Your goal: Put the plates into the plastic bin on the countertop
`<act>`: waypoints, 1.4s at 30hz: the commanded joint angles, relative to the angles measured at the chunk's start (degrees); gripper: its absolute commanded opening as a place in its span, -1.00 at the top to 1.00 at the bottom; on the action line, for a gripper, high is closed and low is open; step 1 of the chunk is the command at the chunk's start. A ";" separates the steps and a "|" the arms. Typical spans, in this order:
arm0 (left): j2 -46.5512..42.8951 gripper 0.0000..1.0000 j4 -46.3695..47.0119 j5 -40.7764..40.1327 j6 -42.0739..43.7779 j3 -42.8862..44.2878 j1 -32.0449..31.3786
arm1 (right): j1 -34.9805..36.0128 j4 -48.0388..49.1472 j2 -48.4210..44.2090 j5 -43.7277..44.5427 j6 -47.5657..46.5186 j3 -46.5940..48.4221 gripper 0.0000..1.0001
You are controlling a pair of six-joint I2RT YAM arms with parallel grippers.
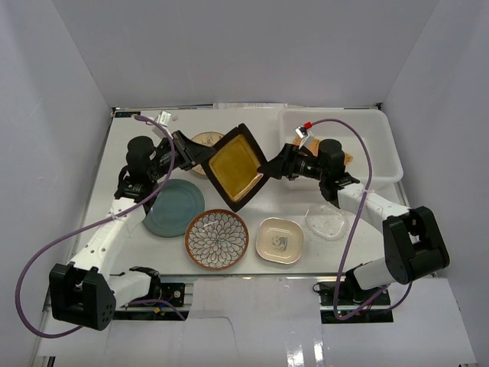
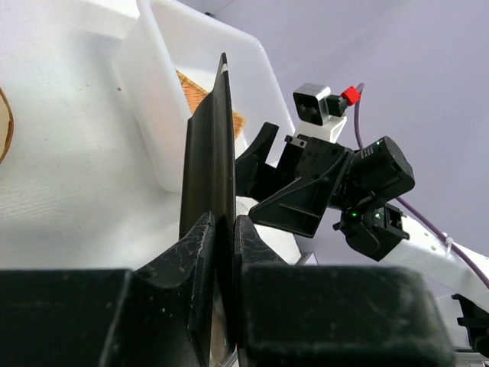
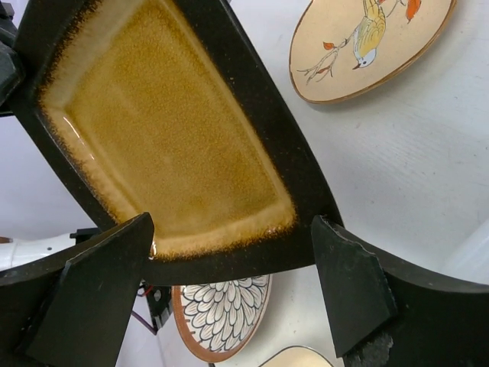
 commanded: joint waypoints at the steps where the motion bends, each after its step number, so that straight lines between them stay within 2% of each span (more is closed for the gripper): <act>1: -1.50 1.00 10.41 5.22 -6.26 0.13 -0.06 | 2.10 2.04 1.61 2.16 -0.94 0.14 -0.80; 5: -0.62 1.00 12.97 7.41 -9.08 -4.27 -0.06 | 3.69 -4.19 2.76 6.98 -8.38 2.07 -0.80; 12: -1.58 1.00 7.61 4.61 -4.95 -4.36 -0.06 | 1.85 -12.90 1.26 8.41 -18.51 6.99 -0.80; 19: -2.29 1.00 7.69 3.72 -4.33 -7.17 -0.06 | 0.35 -26.95 9.42 5.43 -30.63 19.63 -0.80; 22: -2.11 1.00 7.52 3.90 -4.24 -6.38 -0.06 | -0.17 -28.03 11.54 4.81 -33.28 24.48 -0.80; 29: -1.58 1.00 10.15 5.66 -5.74 -5.42 -0.06 | -0.70 -33.66 20.67 -14.61 -35.75 30.64 -0.80; 31: -1.32 1.00 10.59 5.75 -6.09 -4.80 0.03 | -0.70 -29.64 20.16 -20.40 -33.30 27.93 -0.80; 33: -1.14 1.00 11.38 6.10 -6.35 -4.54 -0.06 | -0.70 -21.57 19.37 -24.44 -30.05 25.46 -0.81; 35: -0.70 1.00 12.17 6.36 -6.88 -3.92 -0.06 | -0.70 -18.29 18.66 -26.65 -26.44 23.61 -0.89; 36: -0.62 1.00 12.35 6.54 -6.97 -3.66 -0.06 | -0.70 -15.49 18.66 -28.40 -25.30 23.26 -0.99; 38: -0.44 1.00 12.53 6.80 -6.97 -2.70 -0.06 | -0.70 -11.71 18.58 -29.56 -20.56 21.68 -0.73; 39: -0.35 1.00 12.44 6.98 -6.88 -2.43 0.03 | -0.70 -8.81 18.31 -30.17 -18.28 20.72 -0.37; 40: -0.44 1.00 12.18 6.80 -6.53 -2.17 0.03 | -0.70 -2.00 17.61 -30.18 -12.78 18.62 -0.15; 41: -0.44 1.00 10.96 6.45 -6.01 -1.64 -0.06 | -0.79 0.86 17.35 -29.66 -10.37 17.81 0.37; 42: -0.35 0.92 9.99 5.67 -5.31 -1.29 -0.06 | -0.79 3.50 16.82 -29.39 -8.61 17.55 0.57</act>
